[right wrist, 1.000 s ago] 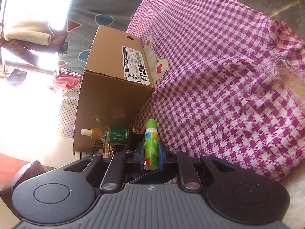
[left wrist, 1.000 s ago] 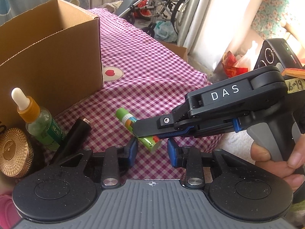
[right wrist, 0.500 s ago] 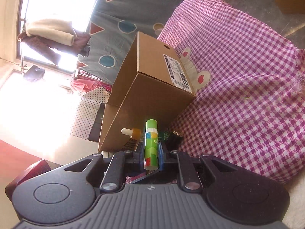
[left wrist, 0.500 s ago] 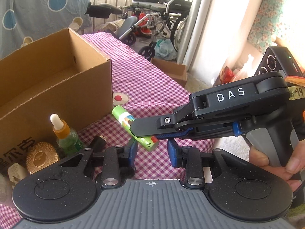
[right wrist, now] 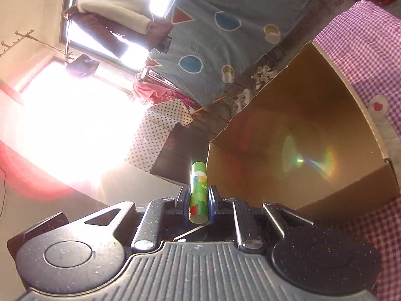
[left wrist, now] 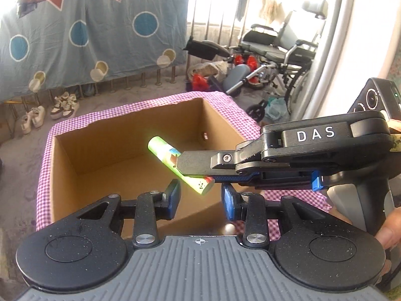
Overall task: Organize rigid objects
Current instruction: 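Carry the glue stick into the cardboard box and open the right gripper, then move the right tool back to the black key fob and grasp it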
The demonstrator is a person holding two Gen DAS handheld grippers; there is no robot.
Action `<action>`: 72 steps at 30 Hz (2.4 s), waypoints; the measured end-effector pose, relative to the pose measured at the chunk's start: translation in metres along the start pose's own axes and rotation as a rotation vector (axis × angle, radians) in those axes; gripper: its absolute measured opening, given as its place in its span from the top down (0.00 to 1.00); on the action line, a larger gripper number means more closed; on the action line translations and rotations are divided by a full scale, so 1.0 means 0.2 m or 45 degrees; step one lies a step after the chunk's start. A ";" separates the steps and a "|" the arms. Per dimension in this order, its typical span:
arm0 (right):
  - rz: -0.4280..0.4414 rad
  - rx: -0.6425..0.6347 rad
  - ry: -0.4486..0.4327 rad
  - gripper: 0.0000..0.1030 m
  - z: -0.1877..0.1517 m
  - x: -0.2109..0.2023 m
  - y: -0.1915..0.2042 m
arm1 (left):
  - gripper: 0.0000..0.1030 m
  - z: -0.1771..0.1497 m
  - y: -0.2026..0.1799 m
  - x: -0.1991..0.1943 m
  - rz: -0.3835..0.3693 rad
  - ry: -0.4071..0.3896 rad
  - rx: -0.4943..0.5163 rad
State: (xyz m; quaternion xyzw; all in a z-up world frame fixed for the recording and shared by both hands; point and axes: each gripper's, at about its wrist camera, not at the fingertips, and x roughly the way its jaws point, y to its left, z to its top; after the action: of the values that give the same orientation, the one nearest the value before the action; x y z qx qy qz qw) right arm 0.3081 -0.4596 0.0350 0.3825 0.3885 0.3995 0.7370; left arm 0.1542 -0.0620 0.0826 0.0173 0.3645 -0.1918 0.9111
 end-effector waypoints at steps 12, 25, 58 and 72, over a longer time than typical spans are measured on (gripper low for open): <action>-0.275 0.232 0.226 0.84 0.39 0.84 -0.16 | 0.64 0.15 0.54 0.42 0.159 0.228 -0.284; -0.452 0.292 0.387 0.82 0.32 1.26 -0.27 | 0.61 0.11 0.60 0.31 0.273 0.155 -0.280; -0.078 0.120 0.006 0.76 -0.02 -0.43 -0.12 | 0.54 -0.14 0.25 -0.15 0.022 -0.005 -0.232; -0.314 0.408 0.002 0.69 -0.51 -0.54 -0.65 | 0.56 -0.54 -0.33 0.27 -0.119 0.261 0.149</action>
State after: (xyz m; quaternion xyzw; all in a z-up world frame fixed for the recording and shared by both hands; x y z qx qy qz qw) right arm 0.2146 -0.5796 -0.0913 0.4441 0.4917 0.2397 0.7096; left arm 0.0949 -0.1229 -0.0257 0.0727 0.4442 -0.2523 0.8566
